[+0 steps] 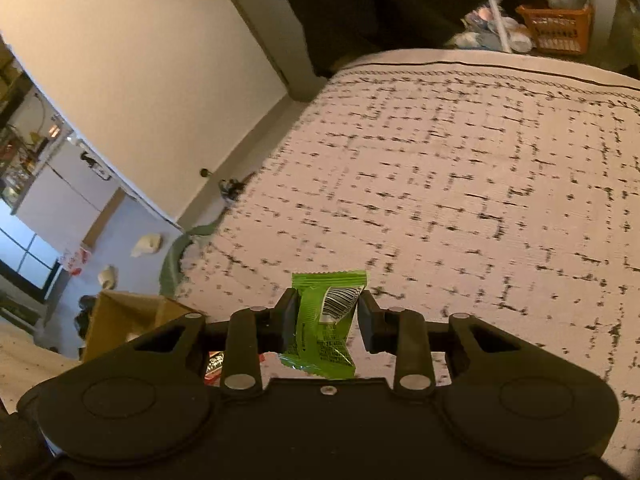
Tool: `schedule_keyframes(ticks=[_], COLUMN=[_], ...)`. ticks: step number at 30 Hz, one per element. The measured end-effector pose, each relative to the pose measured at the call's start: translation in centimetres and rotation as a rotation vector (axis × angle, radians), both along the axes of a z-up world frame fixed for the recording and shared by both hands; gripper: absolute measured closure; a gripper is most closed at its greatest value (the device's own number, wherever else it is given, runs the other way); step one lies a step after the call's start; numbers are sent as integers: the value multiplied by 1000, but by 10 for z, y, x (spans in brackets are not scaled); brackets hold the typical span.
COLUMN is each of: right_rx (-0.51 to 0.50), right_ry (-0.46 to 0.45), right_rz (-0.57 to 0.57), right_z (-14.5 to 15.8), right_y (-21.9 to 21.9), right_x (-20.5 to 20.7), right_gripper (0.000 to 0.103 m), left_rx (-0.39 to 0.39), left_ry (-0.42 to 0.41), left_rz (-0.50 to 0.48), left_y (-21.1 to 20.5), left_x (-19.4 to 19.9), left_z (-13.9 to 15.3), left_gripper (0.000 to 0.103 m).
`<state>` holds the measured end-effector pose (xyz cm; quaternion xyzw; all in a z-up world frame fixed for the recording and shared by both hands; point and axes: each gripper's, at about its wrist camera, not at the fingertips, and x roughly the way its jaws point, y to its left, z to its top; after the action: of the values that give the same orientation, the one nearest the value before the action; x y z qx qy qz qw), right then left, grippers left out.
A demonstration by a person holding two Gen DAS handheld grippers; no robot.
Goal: Organize snacks
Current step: 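Carry the red bar and green pack over the cardboard box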
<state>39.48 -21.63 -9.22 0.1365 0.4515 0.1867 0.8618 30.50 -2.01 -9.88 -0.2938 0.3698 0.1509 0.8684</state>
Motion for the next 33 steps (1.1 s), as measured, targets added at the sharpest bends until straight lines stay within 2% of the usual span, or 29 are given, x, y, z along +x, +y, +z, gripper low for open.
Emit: schedule_keyframes(ticks=[6,17,28,33], right_rx=[53,30,20,29], right_ry=[-41,-162,-215,-224], right_rz=[42,157,218,230], right_z=[17,49,53,50], right_y=[22,73,117,135], right_x=[-14,-47,-69,-73], right_gripper=[71,71,72,72], left_rx=[19,31,19,-11], left_ry=[-52,-130,-146,-148], left_rz=[18,84,166,191], left_y=[12,49,103,131], left_x=[-17,-50,-80,-90], left_z=[26,57,61,56], left_gripper=[103,103,103,103])
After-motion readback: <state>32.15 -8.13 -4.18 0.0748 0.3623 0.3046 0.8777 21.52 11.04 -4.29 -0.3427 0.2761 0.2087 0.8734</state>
